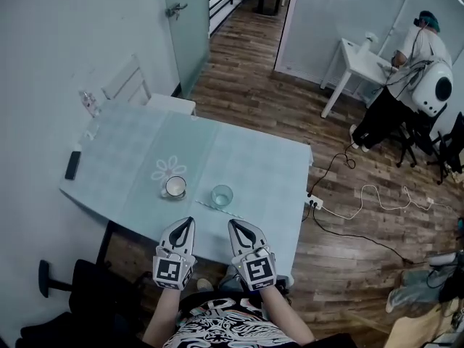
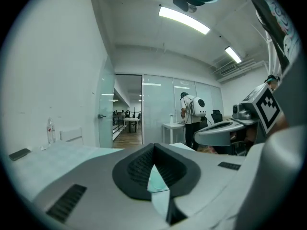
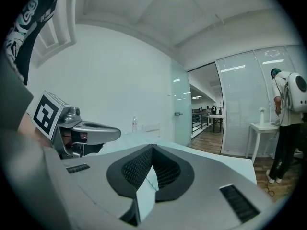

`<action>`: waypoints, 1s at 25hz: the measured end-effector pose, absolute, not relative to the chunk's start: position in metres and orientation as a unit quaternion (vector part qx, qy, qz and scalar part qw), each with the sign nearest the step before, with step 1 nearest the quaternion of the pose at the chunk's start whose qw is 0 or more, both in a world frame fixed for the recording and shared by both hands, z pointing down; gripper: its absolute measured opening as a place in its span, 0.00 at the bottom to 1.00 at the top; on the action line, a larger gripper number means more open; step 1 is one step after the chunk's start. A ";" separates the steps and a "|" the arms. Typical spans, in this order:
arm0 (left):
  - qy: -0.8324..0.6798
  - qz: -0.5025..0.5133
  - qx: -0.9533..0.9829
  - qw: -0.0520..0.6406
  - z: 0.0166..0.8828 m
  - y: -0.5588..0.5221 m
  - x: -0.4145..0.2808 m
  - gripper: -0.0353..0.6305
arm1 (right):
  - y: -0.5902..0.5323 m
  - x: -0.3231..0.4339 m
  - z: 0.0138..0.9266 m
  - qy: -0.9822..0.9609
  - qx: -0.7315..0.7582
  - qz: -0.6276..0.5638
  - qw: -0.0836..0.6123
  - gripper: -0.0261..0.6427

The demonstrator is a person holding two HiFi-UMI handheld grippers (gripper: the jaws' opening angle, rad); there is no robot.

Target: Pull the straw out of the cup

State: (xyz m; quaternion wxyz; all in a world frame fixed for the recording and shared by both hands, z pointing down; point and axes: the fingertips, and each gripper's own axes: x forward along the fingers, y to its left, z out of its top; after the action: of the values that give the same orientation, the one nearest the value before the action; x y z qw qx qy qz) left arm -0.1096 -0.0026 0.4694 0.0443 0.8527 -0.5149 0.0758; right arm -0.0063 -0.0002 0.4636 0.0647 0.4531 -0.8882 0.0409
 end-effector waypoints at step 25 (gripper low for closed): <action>-0.460 0.040 0.885 0.059 0.460 0.010 -0.099 0.09 | 0.021 -0.001 0.462 -0.862 0.501 0.036 0.073 0.07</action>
State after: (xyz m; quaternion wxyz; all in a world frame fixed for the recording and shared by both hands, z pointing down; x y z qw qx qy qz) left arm -0.0994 0.0101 0.4595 0.0591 0.8853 -0.4596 0.0396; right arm -0.0010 0.0212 0.4617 0.0731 0.5010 -0.8616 0.0361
